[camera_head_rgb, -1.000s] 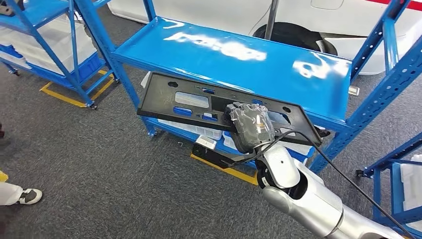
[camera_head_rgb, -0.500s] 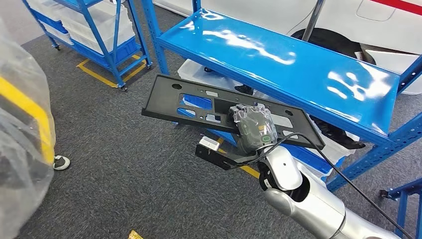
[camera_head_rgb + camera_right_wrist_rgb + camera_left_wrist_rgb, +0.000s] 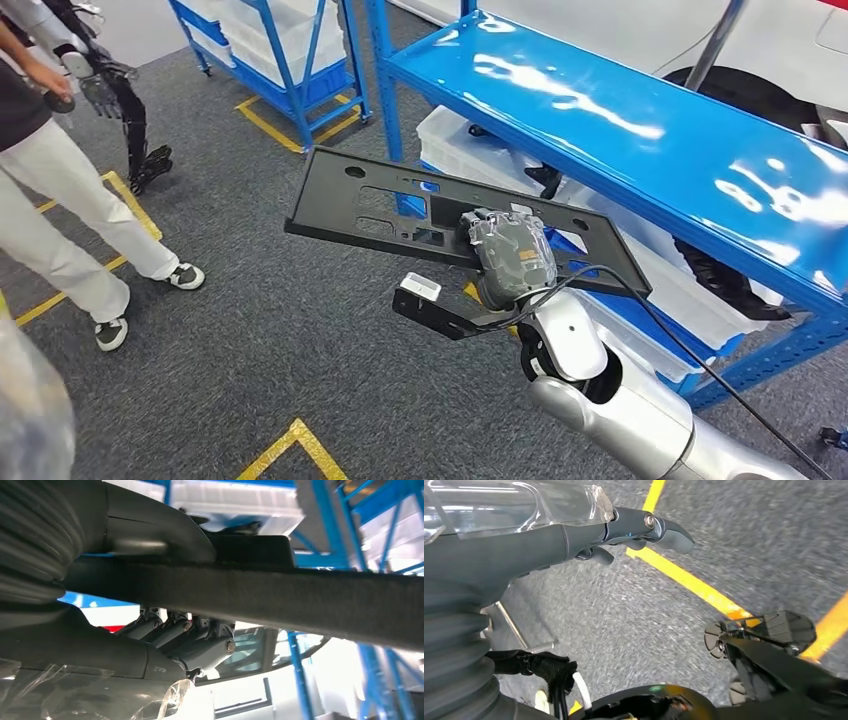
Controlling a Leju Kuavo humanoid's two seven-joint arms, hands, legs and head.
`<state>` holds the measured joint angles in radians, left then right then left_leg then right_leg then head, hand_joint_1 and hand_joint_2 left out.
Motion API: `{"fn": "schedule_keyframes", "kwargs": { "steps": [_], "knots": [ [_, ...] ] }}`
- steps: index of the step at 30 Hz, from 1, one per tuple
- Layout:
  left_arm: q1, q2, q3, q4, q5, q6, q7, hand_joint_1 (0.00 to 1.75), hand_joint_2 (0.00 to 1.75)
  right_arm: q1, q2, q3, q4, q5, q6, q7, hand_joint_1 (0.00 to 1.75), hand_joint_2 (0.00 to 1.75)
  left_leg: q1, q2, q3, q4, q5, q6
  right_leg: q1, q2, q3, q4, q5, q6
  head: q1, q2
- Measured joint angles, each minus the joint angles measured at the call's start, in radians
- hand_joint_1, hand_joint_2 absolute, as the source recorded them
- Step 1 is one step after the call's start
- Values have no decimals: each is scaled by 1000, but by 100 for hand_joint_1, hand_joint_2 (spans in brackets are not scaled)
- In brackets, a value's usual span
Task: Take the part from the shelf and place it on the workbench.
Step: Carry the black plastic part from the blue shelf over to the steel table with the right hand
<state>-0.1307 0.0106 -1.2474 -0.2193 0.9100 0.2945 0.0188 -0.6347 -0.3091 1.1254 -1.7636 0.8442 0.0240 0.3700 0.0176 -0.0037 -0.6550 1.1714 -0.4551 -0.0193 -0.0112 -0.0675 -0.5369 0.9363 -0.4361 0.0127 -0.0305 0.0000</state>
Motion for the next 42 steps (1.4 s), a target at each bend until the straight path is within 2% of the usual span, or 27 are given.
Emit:
{"fn": "schedule_keyframes", "kwargs": {
  "steps": [2,3,4,6,7,9,11,12,13,14,15,17,19,21,22,24,25,27,28,29,30,33,35,37,39,41,42],
  "knots": [
    [-2,0,0,0,0,0,0,0,175,-1,0,-1,0,0,0,0,175,175,-5,35,104,-158,25,4,3,-22,-6,1,6,8,0,0],
    [-4,1,0,0,0,1,0,0,175,-1,0,-2,0,0,0,0,175,175,-10,48,136,-211,27,10,5,-32,-7,1,10,13,2,0],
    [-5,1,0,0,0,1,0,0,175,-1,0,-2,0,0,0,-1,175,175,-16,52,146,-237,24,17,5,-42,-9,1,14,18,2,0],
    [-3,2,0,0,0,0,1,0,175,-1,2,-3,0,0,0,-2,175,175,-22,38,138,-246,34,35,2,-54,-15,2,19,30,4,0],
    [-1,2,0,0,0,0,1,0,175,-1,2,-3,0,0,0,-3,175,175,-22,30,133,-249,41,45,-1,-42,-21,12,8,35,4,0],
    [0,2,0,0,0,0,2,0,175,1,2,-3,0,0,0,-3,175,175,-20,14,120,-253,57,66,-4,9,-54,90,-58,38,5,0],
    [-2,1,0,0,0,-1,2,0,175,4,1,-3,0,0,0,-3,175,175,-24,-3,103,-252,70,76,-2,52,-104,234,-145,36,5,0],
    [-3,1,0,0,0,-1,2,0,175,6,1,-3,0,0,0,-3,175,175,-27,-14,95,-251,76,78,0,59,-121,291,-169,35,5,0],
    [-3,1,0,0,0,-1,2,0,175,8,1,-3,0,0,0,-3,175,175,-29,-26,86,-250,82,79,1,62,-122,312,-171,33,5,0],
    [-2,1,0,0,0,-1,2,0,175,10,1,-3,0,0,0,-3,175,175,-30,-38,78,-247,88,78,2,65,-102,291,-155,30,5,0],
    [-2,1,0,0,0,-1,2,0,175,10,0,-3,0,0,0,-3,175,175,-30,-50,71,-244,93,77,3,71,-64,231,-124,27,5,0],
    [-3,0,0,0,0,-1,2,0,175,9,1,-3,0,0,0,-3,175,175,-30,-72,56,-235,101,72,2,108,21,81,-75,18,5,0],
    [-4,0,0,0,0,-1,2,0,175,9,1,-3,0,0,0,-3,175,175,-28,-92,40,-231,115,61,2,134,55,11,-60,14,5,0],
    [-1,0,0,0,0,0,2,0,175,9,1,-3,0,0,0,-3,175,175,-26,-113,28,-232,130,47,2,118,48,7,-51,8,5,0],
    [2,0,0,0,0,0,2,0,175,8,2,-3,0,0,0,-3,175,175,-28,-107,20,-226,125,41,1,106,44,5,-45,3,4,0],
    [2,0,0,0,0,0,2,0,175,8,3,-4,0,0,0,-3,175,175,-28,-67,-13,-160,68,29,-3,78,33,-1,-30,-9,0,0],
    [1,-1,0,0,0,0,2,0,175,8,3,-4,0,0,0,-3,175,175,-25,-40,-37,-94,21,23,-1,65,27,-1,-24,-12,-3,0],
    [-1,-1,0,0,0,0,2,0,175,9,4,-4,0,0,0,-3,175,175,-16,-18,-80,48,-50,12,2,38,13,-1,-14,-13,-5,0],
    [-1,-1,0,0,0,0,2,0,175,9,4,-4,0,0,0,-4,175,175,-12,-15,-83,85,-58,9,3,24,6,0,-9,-12,-5,0],
    [-1,-1,0,0,0,0,2,0,175,9,4,-4,0,0,0,-4,175,175,-9,-13,-67,84,-47,6,3,12,-1,0,-5,-11,-5,0],
    [0,-1,0,0,0,0,2,0,175,9,4,-4,0,0,0,-4,175,175,-7,-8,-31,41,-24,5,3,0,-6,0,-1,-9,-5,0],
    [-3,-1,0,1,0,0,3,0,175,9,4,-4,0,-1,0,-4,175,175,-17,39,118,-183,24,14,6,-30,-16,1,9,1,-4,0],
    [-5,0,0,1,0,0,3,0,175,9,4,-5,0,-2,-1,-5,175,175,-30,51,149,-250,25,29,7,-49,-21,1,18,12,-4,0],
    [-2,1,0,1,0,0,6,0,175,9,6,-5,0,-3,-1,-6,175,175,-32,36,140,-260,38,46,3,-55,-28,4,20,22,-4,0],
    [1,1,0,1,0,-1,9,0,175,9,7,-6,0,-3,-1,-6,175,175,-28,21,131,-268,54,66,-1,-9,-50,51,-24,29,-3,0],
    [-2,1,0,1,0,-1,10,0,175,11,7,-6,0,-4,-1,-7,175,175,-27,4,117,-270,68,79,-2,50,-99,180,-111,30,-1,0],
    [-4,1,0,1,0,-1,10,0,175,11,7,-6,0,-4,-1,-7,175,175,-28,-6,109,-269,74,82,-1,61,-124,251,-146,30,0,0]
  ]
}}
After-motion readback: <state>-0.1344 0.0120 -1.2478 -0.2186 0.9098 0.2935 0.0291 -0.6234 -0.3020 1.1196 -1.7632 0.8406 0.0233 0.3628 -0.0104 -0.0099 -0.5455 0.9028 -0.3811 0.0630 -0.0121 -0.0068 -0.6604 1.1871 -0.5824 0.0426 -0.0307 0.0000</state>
